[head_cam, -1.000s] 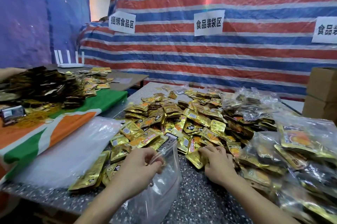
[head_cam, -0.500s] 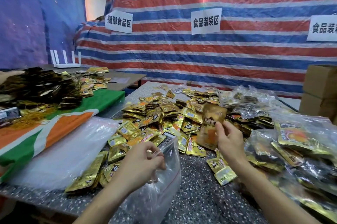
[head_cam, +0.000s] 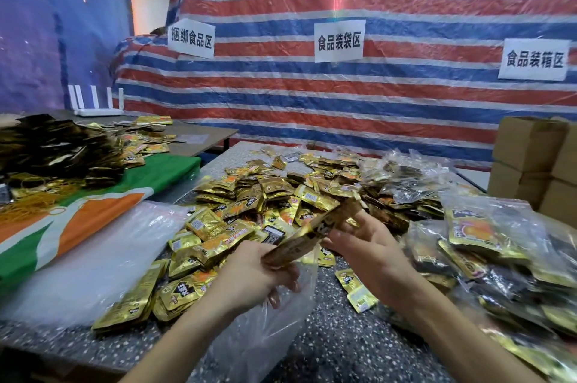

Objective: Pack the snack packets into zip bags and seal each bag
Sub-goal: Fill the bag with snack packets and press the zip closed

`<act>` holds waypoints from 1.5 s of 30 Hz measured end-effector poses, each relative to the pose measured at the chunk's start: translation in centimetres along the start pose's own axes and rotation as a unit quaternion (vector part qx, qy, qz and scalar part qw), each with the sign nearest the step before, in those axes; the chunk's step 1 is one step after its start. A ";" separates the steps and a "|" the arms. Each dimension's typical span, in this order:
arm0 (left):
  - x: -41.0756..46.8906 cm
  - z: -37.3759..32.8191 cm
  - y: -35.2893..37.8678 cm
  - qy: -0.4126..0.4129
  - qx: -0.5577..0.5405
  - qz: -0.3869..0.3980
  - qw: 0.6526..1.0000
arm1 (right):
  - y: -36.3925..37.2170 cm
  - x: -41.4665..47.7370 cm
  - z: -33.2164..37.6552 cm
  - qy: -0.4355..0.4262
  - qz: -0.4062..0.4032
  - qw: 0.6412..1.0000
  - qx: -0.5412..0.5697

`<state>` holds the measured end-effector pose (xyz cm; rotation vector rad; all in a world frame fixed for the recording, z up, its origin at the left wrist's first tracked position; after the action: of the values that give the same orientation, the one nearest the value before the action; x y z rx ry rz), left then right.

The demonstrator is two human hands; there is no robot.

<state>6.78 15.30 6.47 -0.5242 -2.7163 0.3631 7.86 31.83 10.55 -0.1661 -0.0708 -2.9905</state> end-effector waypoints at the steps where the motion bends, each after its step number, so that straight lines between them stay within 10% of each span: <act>1: 0.0 0.0 0.0 -0.004 -0.005 0.008 1.000 | -0.2 -0.1 -0.2 0.005 -0.006 1.000 -0.026; 35: 1.0 -1.1 -1.2 -0.044 -0.149 0.014 0.988 | 0.0 -0.5 0.7 0.034 0.046 0.997 -0.054; 41: 1.0 -1.0 -2.5 0.006 -0.226 0.003 0.974 | -2.3 -0.6 2.6 -0.003 -0.055 0.997 -0.054; 45: 0.0 -1.8 -2.9 0.072 -0.055 0.044 0.995 | -3.7 -0.9 4.0 -0.021 -0.116 0.992 -0.045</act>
<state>6.51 12.99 9.00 -0.6763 -2.5891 0.1909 8.62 35.81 14.28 -0.2486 0.0440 -3.2242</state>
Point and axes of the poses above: each hand's wrist, its own x-axis towards the middle knuckle, its own y-axis out of the palm, z = x × y, the point moved 9 cm from there along x, towards the middle knuckle, and after that the axes turned 14 degrees about y, right-handed, at the moved point
